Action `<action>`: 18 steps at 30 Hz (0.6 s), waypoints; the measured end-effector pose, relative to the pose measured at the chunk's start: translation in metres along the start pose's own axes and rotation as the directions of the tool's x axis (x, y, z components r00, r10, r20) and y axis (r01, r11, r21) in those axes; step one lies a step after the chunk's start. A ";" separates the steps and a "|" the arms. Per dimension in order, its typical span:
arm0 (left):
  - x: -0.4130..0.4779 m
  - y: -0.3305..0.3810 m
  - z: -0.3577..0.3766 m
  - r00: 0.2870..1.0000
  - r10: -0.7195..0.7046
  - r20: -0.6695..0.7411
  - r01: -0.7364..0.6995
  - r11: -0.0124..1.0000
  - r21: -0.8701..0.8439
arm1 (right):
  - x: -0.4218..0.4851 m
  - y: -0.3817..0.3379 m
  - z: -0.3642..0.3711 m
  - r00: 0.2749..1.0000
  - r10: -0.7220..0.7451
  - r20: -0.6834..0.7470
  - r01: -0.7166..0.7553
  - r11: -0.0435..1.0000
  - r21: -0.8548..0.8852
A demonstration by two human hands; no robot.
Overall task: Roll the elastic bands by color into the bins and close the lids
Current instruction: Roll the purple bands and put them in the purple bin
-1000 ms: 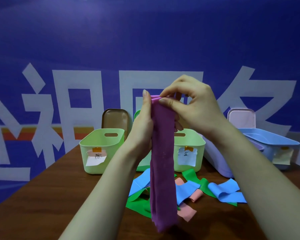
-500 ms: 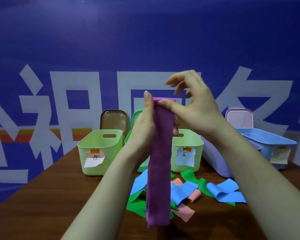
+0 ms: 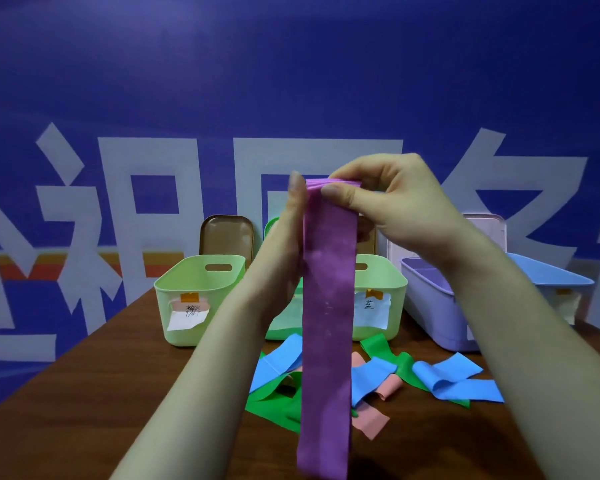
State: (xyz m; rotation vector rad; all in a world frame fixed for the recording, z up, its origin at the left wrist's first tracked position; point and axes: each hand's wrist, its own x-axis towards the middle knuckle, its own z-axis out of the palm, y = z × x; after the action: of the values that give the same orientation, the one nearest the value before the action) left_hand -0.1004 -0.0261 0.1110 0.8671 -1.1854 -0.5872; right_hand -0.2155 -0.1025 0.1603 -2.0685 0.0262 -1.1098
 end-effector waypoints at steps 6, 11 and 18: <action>-0.009 -0.017 -0.008 0.954 -0.037 0.297 0.026 0.999 0.044 | 0.006 -0.004 0.004 1.000 -0.008 0.022 0.010 0.997 -0.081; -0.003 -0.031 -0.007 0.979 -0.068 0.193 0.070 0.998 -0.005 | 0.006 0.000 0.003 1.000 -0.003 0.004 0.003 0.995 -0.104; -0.013 -0.039 -0.008 0.939 -0.157 0.307 0.166 0.986 -0.004 | 0.009 0.002 -0.007 0.999 -0.032 -0.004 0.031 0.989 -0.146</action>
State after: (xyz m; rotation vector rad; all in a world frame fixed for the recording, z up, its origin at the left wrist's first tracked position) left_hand -0.0945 -0.0356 0.0705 0.8741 -1.3881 -0.8968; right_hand -0.2146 -0.1118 0.1672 -2.2022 0.0803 -1.1644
